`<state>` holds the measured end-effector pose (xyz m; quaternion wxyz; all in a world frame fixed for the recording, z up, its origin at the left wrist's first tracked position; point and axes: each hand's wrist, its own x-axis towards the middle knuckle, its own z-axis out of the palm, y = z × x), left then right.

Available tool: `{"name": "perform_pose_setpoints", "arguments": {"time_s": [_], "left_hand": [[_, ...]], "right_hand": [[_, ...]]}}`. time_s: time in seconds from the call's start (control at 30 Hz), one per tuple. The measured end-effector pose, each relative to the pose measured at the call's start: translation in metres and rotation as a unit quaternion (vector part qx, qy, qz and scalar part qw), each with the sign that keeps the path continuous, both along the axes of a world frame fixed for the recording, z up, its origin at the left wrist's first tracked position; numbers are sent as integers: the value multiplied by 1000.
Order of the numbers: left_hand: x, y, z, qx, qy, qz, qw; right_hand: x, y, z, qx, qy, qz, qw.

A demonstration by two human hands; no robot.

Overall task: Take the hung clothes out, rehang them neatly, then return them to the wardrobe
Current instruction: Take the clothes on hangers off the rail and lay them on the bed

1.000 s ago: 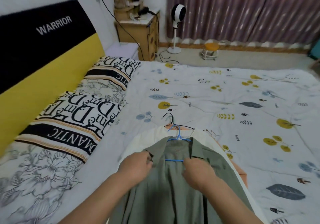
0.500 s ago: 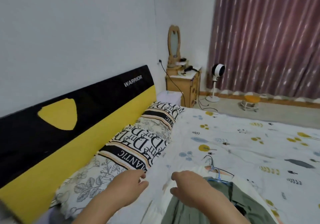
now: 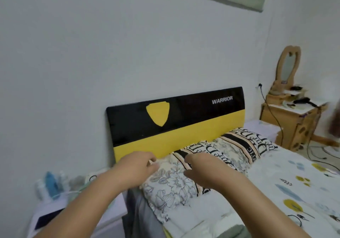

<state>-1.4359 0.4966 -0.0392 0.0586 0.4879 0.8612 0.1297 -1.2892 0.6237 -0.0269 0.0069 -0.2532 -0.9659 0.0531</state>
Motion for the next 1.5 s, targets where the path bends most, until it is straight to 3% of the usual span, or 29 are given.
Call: {"name": "perform_pose_setpoints", "arguments": {"time_s": [0.4,0.73,1.07,1.5], "left_hand": [[-9,-226,30,11,25,213,977],[-17,-476,43,-41,62,391,917],[0,-658,35,-25,28,559,828],[-32,-789,35,11,-5,718,696]], "right_hand": [[-73,-179,33,8,25,223,975],[-147,-390,36,-8,62,377,924],[-203,-574,25,-9,21,544,839],[-307,-750,30,-30,29,727,686]]}}
